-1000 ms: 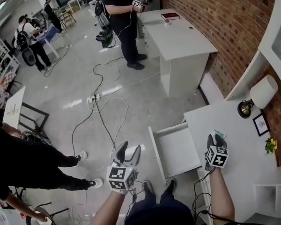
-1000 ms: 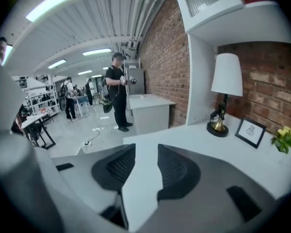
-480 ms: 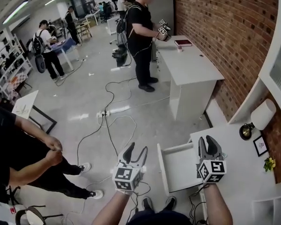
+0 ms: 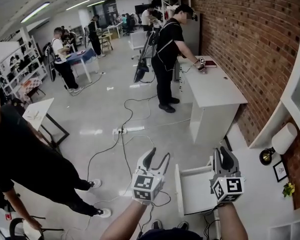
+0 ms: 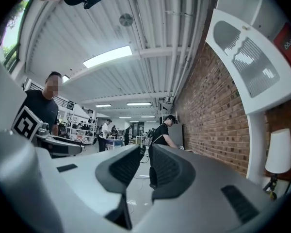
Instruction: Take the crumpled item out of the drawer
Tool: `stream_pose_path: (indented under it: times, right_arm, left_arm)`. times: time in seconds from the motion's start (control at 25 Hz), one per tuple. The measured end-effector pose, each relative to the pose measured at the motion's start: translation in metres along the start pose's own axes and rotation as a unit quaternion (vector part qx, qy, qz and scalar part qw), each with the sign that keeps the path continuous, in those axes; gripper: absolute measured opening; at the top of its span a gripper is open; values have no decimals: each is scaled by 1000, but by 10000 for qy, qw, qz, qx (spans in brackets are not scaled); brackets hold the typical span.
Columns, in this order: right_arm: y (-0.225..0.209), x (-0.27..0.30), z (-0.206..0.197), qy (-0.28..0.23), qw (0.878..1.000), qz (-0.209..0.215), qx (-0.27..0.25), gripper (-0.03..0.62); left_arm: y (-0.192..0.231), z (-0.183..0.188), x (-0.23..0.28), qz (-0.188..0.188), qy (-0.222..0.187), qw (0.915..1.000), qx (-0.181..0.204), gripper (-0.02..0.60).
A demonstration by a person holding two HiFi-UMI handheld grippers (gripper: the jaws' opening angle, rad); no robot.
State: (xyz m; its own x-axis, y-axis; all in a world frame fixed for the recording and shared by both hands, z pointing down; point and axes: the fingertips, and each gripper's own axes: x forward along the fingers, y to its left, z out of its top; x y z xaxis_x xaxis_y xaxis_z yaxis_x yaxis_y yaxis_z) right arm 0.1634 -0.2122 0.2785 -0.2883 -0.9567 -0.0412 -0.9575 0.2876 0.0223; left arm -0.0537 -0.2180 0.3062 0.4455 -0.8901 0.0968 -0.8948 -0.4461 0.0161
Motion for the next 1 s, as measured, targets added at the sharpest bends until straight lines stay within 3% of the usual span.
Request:
stream_pose_path:
  times: [0.36, 1.0]
  right_arm:
    - [17, -1, 39, -66, 9998, 89, -180, 78]
    - [34, 2, 35, -106, 9995, 215, -222, 77]
  left_arm:
    - [8, 29, -7, 90, -285, 9996, 27, 216]
    - [19, 25, -19, 154, -254, 9996, -11, 216]
